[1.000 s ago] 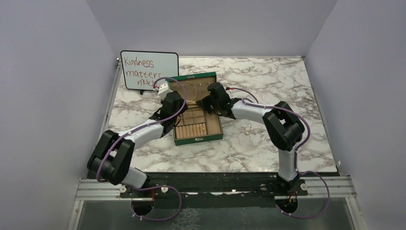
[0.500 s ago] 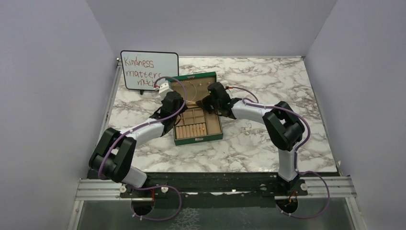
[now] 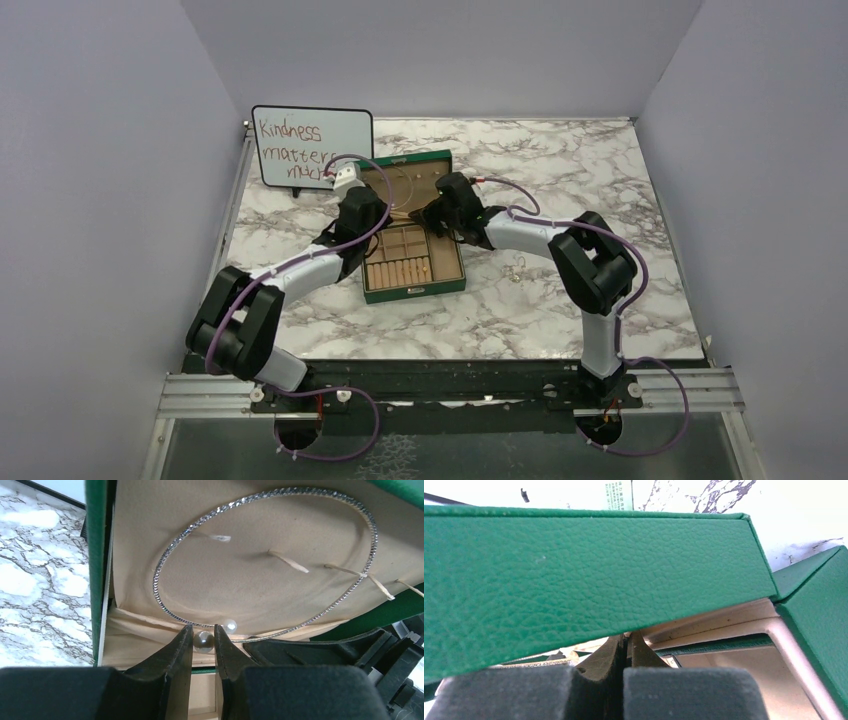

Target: Organize the mixed jewelry

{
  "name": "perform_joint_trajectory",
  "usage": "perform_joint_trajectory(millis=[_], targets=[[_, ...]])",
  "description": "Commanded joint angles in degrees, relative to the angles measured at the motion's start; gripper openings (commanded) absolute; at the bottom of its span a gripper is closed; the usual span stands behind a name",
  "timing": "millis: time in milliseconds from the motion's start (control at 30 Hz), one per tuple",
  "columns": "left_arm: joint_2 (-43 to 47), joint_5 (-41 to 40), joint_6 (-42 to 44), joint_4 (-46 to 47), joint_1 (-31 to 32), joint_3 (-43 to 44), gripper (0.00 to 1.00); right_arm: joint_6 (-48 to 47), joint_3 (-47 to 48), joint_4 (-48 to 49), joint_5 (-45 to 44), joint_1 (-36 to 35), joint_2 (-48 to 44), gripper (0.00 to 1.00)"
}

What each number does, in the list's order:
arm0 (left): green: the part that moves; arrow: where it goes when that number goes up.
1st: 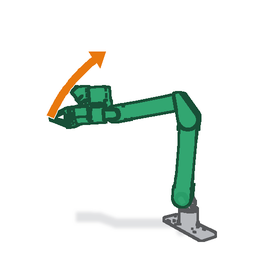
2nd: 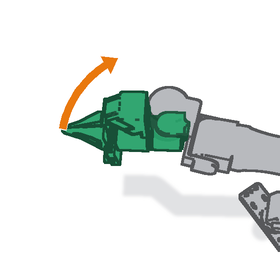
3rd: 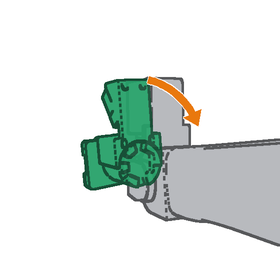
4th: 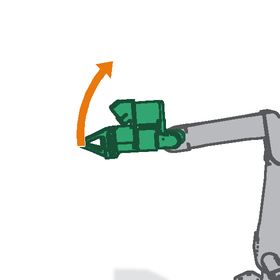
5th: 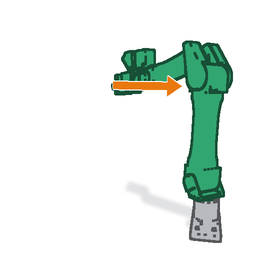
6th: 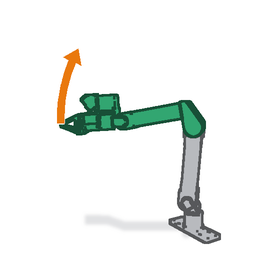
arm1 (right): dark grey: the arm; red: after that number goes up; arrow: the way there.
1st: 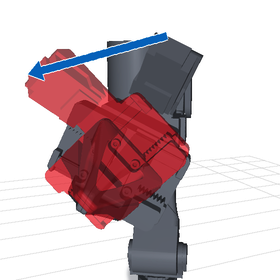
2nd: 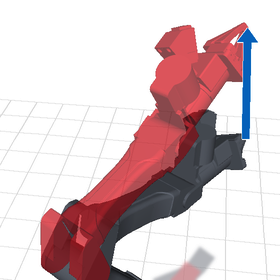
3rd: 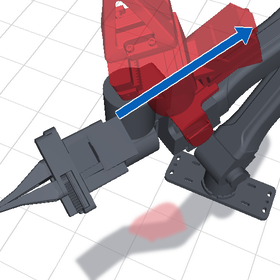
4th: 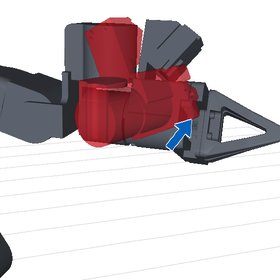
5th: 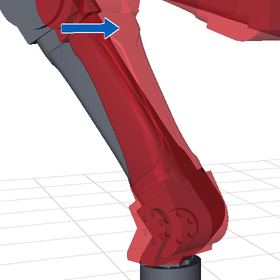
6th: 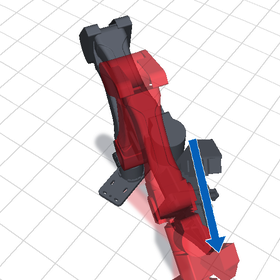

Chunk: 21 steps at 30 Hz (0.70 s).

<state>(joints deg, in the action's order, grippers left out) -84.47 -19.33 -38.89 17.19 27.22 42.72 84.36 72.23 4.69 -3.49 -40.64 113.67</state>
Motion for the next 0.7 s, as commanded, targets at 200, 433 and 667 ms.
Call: perform_joint_trajectory(millis=[200,433,667], targets=[[-2.6,-2.0,-0.6,-2.4,-0.2,3.7,0.22,-3.6,-2.3,-3.1,5.1,-0.5,-1.3,0.01],[-3.3,-1.9,-0.6,-2.8,-0.2,4.2,0.23,-4.6,-2.6,-2.8,6.1,-0.5,-1.8,0.01],[-3.7,-3.0,-1.1,-5.1,-0.2,5.5,0.24,-6.5,-5.6,2.4,6.8,-0.5,-3.1,0.01]])
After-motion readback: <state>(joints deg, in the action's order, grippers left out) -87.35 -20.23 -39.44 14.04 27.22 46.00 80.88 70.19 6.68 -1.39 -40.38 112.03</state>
